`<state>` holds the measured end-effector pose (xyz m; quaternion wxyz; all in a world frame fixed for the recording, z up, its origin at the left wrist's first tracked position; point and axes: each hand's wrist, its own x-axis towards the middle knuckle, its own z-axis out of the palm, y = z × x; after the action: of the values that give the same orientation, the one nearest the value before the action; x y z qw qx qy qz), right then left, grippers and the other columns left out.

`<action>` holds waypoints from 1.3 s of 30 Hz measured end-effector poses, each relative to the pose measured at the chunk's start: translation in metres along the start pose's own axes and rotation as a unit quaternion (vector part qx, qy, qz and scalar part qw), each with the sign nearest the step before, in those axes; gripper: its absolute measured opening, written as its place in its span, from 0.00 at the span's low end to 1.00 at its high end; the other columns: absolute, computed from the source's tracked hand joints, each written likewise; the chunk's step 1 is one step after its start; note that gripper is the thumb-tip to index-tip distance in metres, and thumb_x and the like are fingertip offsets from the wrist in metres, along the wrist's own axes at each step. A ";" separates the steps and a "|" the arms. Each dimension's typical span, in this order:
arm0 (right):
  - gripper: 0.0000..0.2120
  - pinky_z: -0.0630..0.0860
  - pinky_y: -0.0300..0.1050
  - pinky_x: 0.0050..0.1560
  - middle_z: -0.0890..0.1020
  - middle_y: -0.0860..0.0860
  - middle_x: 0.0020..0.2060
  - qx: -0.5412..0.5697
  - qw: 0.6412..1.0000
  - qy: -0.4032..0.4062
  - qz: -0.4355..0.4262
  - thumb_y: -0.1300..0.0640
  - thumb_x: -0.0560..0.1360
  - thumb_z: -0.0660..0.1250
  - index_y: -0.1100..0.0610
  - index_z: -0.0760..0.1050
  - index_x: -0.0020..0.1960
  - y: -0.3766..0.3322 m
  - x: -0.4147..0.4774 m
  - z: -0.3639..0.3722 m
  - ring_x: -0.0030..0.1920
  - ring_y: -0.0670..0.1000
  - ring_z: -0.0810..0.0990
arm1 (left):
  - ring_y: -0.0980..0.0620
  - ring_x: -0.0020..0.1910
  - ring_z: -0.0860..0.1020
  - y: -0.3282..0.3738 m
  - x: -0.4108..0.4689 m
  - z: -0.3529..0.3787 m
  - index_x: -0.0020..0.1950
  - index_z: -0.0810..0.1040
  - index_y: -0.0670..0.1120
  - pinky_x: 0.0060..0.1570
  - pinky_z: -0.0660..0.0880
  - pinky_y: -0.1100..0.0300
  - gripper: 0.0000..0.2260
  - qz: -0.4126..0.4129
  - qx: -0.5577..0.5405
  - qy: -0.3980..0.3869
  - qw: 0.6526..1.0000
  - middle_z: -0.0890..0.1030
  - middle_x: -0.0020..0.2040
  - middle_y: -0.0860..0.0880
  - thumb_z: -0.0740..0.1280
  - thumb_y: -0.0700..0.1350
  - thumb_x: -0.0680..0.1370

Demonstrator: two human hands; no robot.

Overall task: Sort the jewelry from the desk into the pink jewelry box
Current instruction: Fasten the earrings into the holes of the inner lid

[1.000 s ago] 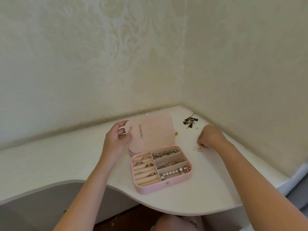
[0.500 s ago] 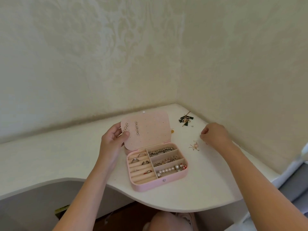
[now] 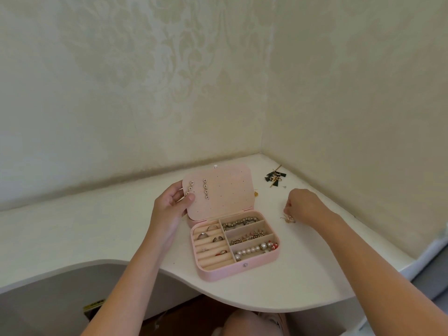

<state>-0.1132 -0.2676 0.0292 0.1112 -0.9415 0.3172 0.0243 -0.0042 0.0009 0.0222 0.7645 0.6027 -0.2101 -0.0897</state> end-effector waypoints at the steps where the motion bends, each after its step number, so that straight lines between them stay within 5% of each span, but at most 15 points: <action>1: 0.17 0.58 0.40 0.27 0.68 0.51 0.28 -0.007 1.000 -0.001 -0.008 0.66 0.71 0.62 0.56 0.60 0.27 0.002 -0.002 0.001 0.35 0.53 0.68 | 0.53 0.48 0.82 0.000 0.000 0.000 0.56 0.78 0.48 0.46 0.79 0.60 0.14 -0.002 -0.001 -0.002 1.000 0.84 0.49 0.49 0.63 0.32 0.76; 8: 0.13 0.57 0.39 0.30 0.68 0.61 0.34 0.069 0.995 0.024 -0.065 0.66 0.72 0.61 0.55 0.63 0.32 0.017 -0.017 0.007 0.36 0.48 0.63 | 0.50 0.50 0.81 0.003 -0.002 -0.001 0.57 0.78 0.48 0.52 0.77 0.54 0.14 -0.008 -0.001 -0.006 1.000 0.83 0.51 0.46 0.63 0.32 0.77; 12: 0.05 0.64 0.33 0.31 0.76 0.48 0.34 0.227 0.969 0.082 -0.060 0.62 0.69 0.71 0.56 0.75 0.38 0.031 -0.025 0.010 0.35 0.45 0.72 | 0.50 0.50 0.81 0.004 -0.004 0.001 0.57 0.78 0.48 0.54 0.76 0.52 0.15 -0.007 -0.001 -0.005 1.000 0.83 0.52 0.46 0.63 0.32 0.77; 19: 0.10 0.66 0.37 0.33 0.78 0.49 0.33 0.276 0.954 0.108 -0.038 0.58 0.65 0.78 0.60 0.77 0.38 0.040 -0.033 0.016 0.36 0.47 0.74 | 0.53 0.47 0.82 0.004 -0.004 0.001 0.54 0.78 0.50 0.52 0.77 0.55 0.15 0.001 0.004 -0.005 1.000 0.84 0.47 0.50 0.63 0.31 0.77; 26: 0.08 0.67 0.35 0.32 0.81 0.45 0.31 0.234 0.967 0.078 -0.067 0.62 0.68 0.73 0.58 0.79 0.30 0.037 -0.037 0.009 0.37 0.46 0.77 | 0.53 0.48 0.82 0.004 -0.004 0.001 0.55 0.78 0.49 0.50 0.78 0.57 0.15 0.003 -0.002 -0.011 1.000 0.85 0.48 0.50 0.63 0.32 0.77; 29: 0.10 0.65 0.40 0.33 0.81 0.52 0.32 0.145 0.985 0.061 -0.075 0.65 0.69 0.67 0.60 0.77 0.29 0.032 -0.035 0.008 0.32 0.48 0.71 | 0.53 0.48 0.82 0.004 -0.005 0.000 0.56 0.78 0.49 0.48 0.79 0.59 0.14 0.004 -0.002 -0.016 1.000 0.85 0.48 0.50 0.63 0.32 0.77; 31: 0.11 0.59 0.40 0.31 0.73 0.60 0.30 0.060 0.995 0.035 -0.070 0.67 0.70 0.63 0.64 0.71 0.29 0.027 -0.035 0.005 0.30 0.48 0.63 | 0.53 0.48 0.82 0.005 -0.005 -0.001 0.55 0.78 0.49 0.49 0.78 0.58 0.14 0.004 -0.002 -0.016 1.000 0.85 0.48 0.50 0.63 0.32 0.77; 33: 0.17 0.52 0.40 0.28 0.62 0.55 0.27 -0.047 0.995 0.013 -0.085 0.67 0.71 0.59 0.58 0.58 0.27 0.022 -0.037 0.004 0.29 0.48 0.56 | 0.52 0.48 0.82 0.005 -0.005 0.000 0.55 0.78 0.49 0.50 0.78 0.57 0.14 0.004 0.001 -0.016 1.000 0.84 0.48 0.50 0.63 0.32 0.77; 36: 0.19 0.54 0.42 0.28 0.59 0.50 0.28 -0.147 0.981 0.009 -0.130 0.63 0.76 0.56 0.55 0.54 0.29 0.019 -0.041 0.006 0.34 0.51 0.62 | 0.54 0.46 0.82 0.006 -0.006 0.001 0.54 0.78 0.49 0.49 0.78 0.57 0.14 0.005 0.002 -0.012 1.000 0.85 0.46 0.51 0.63 0.32 0.77; 39: 0.17 0.54 0.39 0.27 0.63 0.51 0.29 -0.109 0.988 0.008 -0.109 0.64 0.75 0.58 0.57 0.57 0.30 0.017 -0.042 0.006 0.36 0.51 0.64 | 0.53 0.46 0.82 0.006 -0.006 0.001 0.55 0.78 0.49 0.50 0.78 0.56 0.14 0.002 0.000 -0.008 1.000 0.84 0.47 0.50 0.63 0.32 0.77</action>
<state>-0.1568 -0.2551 0.0252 0.0068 -0.9771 0.2093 0.0386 -0.0108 0.0042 0.0268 0.7629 0.6017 -0.2176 -0.0928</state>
